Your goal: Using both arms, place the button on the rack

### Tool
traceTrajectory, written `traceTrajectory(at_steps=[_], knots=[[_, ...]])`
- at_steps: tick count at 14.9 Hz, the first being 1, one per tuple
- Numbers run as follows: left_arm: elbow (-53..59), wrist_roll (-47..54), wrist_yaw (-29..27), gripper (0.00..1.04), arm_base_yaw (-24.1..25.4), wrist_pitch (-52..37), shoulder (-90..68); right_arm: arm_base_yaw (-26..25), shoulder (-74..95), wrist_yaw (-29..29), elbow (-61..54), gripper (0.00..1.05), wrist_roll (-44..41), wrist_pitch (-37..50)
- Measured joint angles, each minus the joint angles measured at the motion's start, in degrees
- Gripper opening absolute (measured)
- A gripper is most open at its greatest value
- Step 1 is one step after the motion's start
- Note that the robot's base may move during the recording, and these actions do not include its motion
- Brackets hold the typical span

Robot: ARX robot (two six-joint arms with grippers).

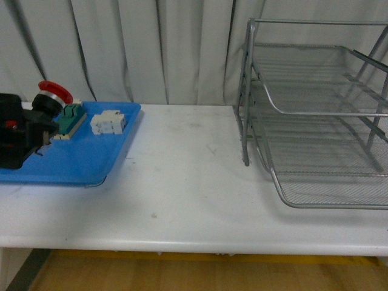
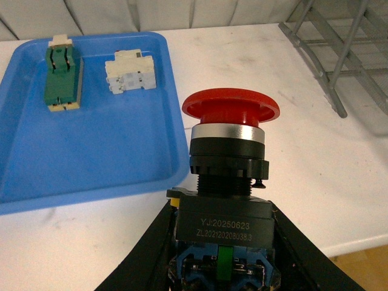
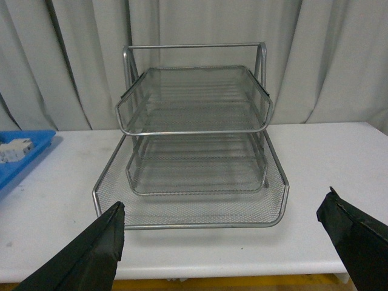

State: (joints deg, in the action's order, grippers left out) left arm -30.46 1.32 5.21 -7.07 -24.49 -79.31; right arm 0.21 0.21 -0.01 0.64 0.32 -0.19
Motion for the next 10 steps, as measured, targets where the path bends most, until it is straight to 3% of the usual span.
traceTrajectory(at_steps=[5, 10], knots=[[5.25, -0.02, -0.74, 0.36, 2.03, -0.70, 4.20, 0.00, 0.00, 0.00, 0.00, 0.98, 0.00, -0.02], [6.38, -1.31, -0.90, 0.36, 0.44, -3.19, 2.80, 0.00, 0.02, -0.02, 0.00, 0.98, 0.00, -0.17]])
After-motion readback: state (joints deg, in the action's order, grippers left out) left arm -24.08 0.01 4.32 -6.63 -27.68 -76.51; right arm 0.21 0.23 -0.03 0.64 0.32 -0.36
